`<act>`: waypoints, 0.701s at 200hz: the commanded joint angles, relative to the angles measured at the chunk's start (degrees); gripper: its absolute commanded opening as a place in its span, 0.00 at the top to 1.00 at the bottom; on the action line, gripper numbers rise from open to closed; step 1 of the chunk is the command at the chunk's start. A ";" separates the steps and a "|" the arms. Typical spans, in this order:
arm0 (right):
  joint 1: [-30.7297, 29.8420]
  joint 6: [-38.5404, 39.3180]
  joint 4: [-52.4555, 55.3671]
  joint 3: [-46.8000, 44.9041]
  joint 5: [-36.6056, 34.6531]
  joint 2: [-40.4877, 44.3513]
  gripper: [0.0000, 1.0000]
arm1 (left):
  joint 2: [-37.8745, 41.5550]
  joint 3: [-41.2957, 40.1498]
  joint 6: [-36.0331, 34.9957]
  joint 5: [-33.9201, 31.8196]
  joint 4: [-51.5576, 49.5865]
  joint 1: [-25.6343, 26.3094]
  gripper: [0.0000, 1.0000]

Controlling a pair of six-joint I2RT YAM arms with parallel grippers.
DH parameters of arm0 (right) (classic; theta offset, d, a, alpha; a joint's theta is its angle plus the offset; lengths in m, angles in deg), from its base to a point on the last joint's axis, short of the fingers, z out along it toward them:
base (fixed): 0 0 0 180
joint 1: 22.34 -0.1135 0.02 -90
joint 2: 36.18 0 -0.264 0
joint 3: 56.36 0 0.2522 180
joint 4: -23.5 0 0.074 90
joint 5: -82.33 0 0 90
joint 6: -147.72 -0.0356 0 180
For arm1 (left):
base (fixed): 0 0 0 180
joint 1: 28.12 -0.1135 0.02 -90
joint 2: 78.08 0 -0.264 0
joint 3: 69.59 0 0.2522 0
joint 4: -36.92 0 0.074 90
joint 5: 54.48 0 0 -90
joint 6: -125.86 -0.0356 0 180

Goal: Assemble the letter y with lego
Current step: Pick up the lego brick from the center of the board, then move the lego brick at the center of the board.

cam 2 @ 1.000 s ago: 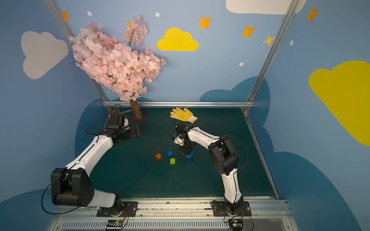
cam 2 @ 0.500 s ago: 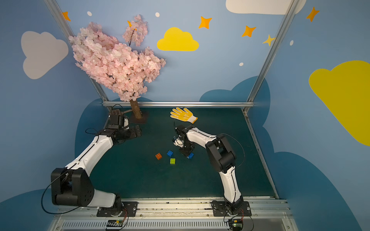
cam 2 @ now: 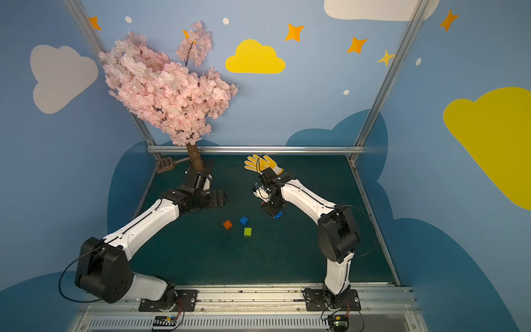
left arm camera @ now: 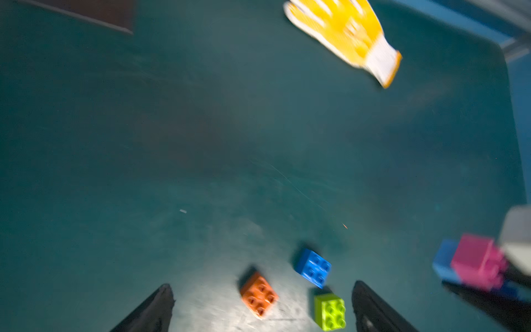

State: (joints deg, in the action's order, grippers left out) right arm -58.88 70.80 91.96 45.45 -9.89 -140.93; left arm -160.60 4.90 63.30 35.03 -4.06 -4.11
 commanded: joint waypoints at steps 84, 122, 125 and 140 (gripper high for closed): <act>10.84 -11.47 3.57 -4.58 -4.46 11.11 0.93 | -25.24 12.17 12.27 -5.93 -5.78 22.90 0.23; 10.80 -11.57 3.13 -5.43 -3.55 12.37 0.93 | -28.07 15.81 17.10 -8.90 -12.03 23.56 0.31; 10.78 -11.53 3.07 -5.43 -3.50 12.38 0.93 | -28.19 15.82 17.40 -8.91 -12.16 23.62 0.31; 10.80 -11.41 3.05 -5.38 -3.40 12.21 0.92 | -28.31 15.54 18.72 -8.76 -12.17 23.93 0.31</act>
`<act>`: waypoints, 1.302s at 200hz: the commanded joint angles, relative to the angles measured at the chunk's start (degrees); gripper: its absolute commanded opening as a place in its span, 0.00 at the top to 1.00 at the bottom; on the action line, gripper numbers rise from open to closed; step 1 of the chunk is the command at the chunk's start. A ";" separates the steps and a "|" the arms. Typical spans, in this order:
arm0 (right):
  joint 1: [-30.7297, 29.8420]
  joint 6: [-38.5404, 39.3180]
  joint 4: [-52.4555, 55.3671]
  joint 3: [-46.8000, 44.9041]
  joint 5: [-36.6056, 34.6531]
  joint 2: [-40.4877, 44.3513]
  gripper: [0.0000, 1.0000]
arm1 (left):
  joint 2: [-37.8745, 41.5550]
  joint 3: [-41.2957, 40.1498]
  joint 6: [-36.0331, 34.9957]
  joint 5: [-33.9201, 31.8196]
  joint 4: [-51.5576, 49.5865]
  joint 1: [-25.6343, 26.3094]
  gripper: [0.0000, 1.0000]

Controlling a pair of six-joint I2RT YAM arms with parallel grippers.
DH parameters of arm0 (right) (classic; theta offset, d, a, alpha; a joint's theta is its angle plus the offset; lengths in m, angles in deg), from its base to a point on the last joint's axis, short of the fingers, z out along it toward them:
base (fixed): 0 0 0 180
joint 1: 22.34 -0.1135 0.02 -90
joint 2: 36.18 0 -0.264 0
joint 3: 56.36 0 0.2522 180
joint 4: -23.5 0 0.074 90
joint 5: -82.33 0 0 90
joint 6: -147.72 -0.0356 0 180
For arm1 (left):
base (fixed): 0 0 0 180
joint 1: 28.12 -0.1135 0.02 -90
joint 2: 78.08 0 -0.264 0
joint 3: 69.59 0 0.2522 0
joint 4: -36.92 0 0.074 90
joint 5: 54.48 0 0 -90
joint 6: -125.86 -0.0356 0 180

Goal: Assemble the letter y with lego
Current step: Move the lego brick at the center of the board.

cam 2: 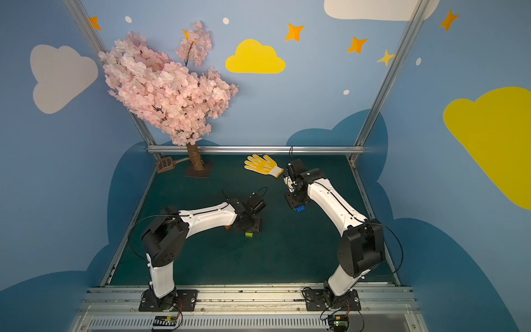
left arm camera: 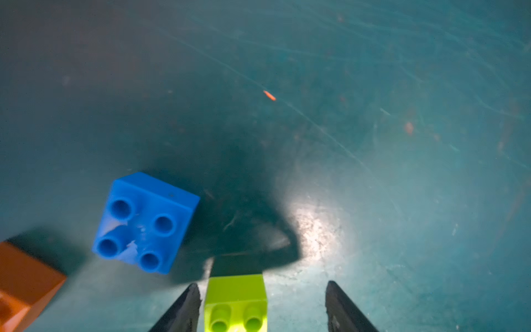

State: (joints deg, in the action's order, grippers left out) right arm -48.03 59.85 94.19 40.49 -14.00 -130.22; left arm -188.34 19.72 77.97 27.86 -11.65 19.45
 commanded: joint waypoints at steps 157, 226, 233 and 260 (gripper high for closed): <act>-0.34 -0.51 2.03 1.45 0.25 1.49 0.92 | -8.10 8.26 4.64 1.38 -8.05 2.13 0.57; -0.56 -0.16 2.03 1.87 0.23 1.11 0.92 | -7.80 9.53 5.19 0.85 -9.97 2.52 0.33; -0.72 -0.09 1.65 1.61 0.33 1.35 0.92 | -6.90 9.38 5.32 0.36 -10.11 2.49 0.19; -1.99 1.93 -0.48 0.31 2.84 2.01 0.92 | -1.83 9.48 5.12 -2.22 -12.33 1.43 0.00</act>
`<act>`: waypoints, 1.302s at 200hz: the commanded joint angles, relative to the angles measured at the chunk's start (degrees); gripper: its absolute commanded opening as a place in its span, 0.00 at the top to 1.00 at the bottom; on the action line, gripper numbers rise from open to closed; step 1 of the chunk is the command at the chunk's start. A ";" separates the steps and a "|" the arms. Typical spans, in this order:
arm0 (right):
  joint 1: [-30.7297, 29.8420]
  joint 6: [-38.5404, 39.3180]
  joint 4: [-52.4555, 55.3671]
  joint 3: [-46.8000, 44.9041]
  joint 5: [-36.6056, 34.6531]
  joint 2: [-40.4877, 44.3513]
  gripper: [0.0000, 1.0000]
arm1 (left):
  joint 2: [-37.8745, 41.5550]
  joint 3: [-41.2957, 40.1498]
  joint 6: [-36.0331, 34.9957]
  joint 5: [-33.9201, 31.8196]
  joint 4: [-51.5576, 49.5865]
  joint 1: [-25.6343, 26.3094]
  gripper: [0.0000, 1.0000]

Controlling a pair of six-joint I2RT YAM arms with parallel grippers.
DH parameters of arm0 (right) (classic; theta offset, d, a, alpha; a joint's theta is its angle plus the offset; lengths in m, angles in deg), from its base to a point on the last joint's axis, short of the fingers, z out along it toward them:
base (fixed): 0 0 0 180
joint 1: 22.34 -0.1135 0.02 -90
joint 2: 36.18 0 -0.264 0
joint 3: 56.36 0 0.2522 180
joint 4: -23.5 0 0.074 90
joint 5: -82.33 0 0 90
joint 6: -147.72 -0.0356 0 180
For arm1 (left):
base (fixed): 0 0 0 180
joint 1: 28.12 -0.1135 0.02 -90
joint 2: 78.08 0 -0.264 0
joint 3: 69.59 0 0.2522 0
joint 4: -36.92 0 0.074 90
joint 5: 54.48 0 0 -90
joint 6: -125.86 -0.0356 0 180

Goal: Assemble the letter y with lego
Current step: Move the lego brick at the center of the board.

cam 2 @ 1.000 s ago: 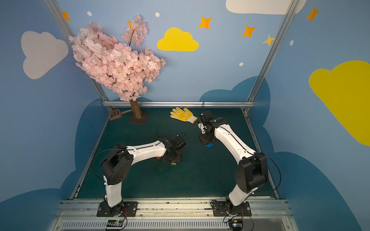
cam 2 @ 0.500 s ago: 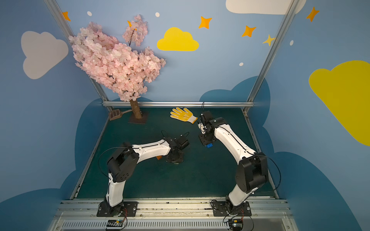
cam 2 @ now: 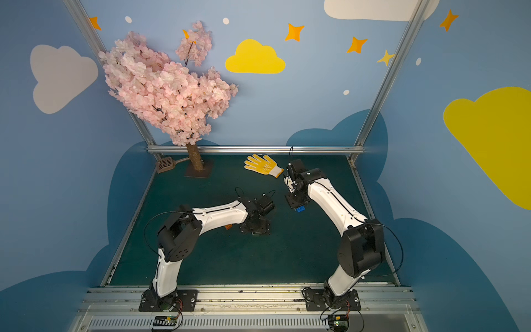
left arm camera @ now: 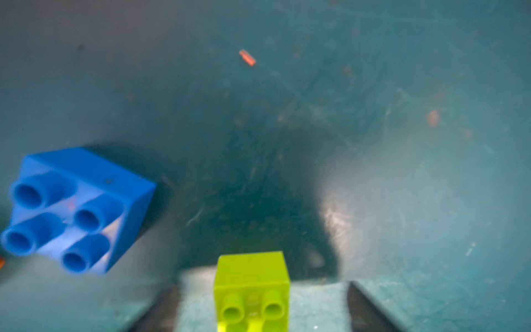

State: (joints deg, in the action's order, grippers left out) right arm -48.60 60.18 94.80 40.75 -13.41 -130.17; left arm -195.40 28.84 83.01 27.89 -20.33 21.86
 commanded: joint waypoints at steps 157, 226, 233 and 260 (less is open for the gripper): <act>-25.41 29.09 -6.05 3.69 2.31 -16.06 0.98 | 24.36 -8.49 -20.99 10.67 -3.41 -43.41 0.00; -25.90 33.34 -5.67 4.11 2.13 -19.81 0.98 | 24.48 -9.43 -21.14 11.83 -3.19 -45.66 0.00; -25.79 33.55 -5.68 4.10 2.13 -20.06 0.98 | 24.59 -9.52 -21.10 12.07 -3.10 -45.97 0.00; -25.68 34.10 -5.60 4.36 2.31 -20.94 0.99 | 24.94 -9.78 -20.86 12.55 -2.85 -46.81 0.00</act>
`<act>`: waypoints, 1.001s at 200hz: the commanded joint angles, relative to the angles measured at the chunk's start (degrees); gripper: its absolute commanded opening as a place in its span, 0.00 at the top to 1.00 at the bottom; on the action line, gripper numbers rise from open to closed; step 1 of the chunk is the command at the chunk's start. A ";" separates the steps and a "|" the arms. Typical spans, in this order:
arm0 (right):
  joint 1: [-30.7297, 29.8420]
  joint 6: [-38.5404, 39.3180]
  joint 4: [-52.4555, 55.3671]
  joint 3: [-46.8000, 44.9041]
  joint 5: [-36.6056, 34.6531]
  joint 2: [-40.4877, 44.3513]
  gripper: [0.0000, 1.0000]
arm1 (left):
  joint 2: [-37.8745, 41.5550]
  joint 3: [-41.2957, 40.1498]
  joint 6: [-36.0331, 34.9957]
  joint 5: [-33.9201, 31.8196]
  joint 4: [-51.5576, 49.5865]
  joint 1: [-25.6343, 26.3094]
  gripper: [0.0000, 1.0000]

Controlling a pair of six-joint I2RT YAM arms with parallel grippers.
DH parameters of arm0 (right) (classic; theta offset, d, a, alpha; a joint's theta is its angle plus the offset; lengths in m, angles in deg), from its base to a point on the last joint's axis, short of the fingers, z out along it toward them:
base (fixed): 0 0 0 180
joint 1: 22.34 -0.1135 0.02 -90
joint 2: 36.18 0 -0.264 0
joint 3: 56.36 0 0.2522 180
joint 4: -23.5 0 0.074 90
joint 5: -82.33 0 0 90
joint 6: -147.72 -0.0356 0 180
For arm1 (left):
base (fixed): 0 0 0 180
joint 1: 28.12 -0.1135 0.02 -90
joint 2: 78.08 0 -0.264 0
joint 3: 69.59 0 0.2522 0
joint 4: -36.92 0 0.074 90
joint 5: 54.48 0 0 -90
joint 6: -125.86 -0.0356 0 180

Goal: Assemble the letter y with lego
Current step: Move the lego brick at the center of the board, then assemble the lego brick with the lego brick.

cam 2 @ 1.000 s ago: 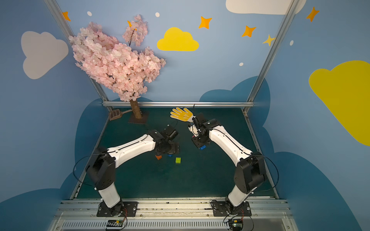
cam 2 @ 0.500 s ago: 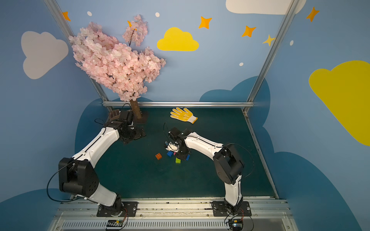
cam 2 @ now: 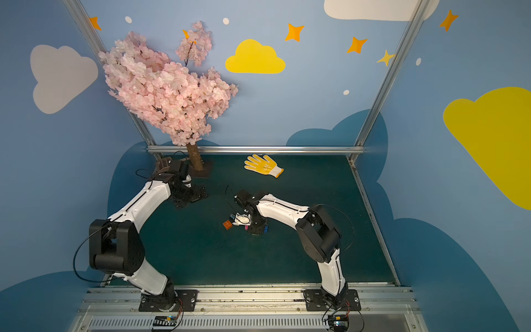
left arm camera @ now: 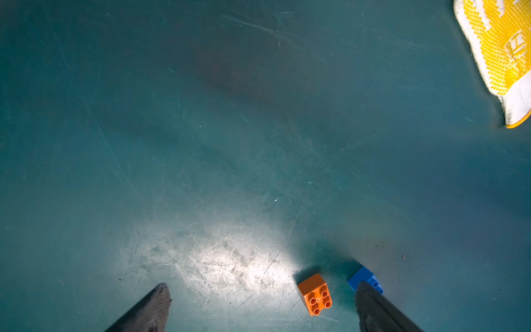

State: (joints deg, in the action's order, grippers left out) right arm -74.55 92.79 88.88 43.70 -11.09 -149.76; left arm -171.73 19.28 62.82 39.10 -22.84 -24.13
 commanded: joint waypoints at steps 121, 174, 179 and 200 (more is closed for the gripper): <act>1.38 3.41 1.07 2.76 0.01 -4.71 1.00 | 1.14 -0.49 -0.27 1.55 -0.06 -1.87 0.00; 1.45 4.45 2.67 3.76 -0.19 -6.85 1.00 | 0.79 -0.49 -0.20 2.75 0.03 -2.67 0.00; 1.46 4.55 2.90 3.93 0.05 -7.00 1.00 | 0.83 -0.49 -0.19 2.75 0.08 -2.71 0.00; 1.36 4.42 2.72 4.19 0.21 -7.79 1.00 | 0.66 -0.49 -0.20 3.02 0.12 -2.89 0.00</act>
State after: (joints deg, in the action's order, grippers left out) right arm -73.45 96.68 91.30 47.77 -11.44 -154.09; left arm -171.73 19.26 62.86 41.15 -22.67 -26.62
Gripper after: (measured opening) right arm 0.338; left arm 0.999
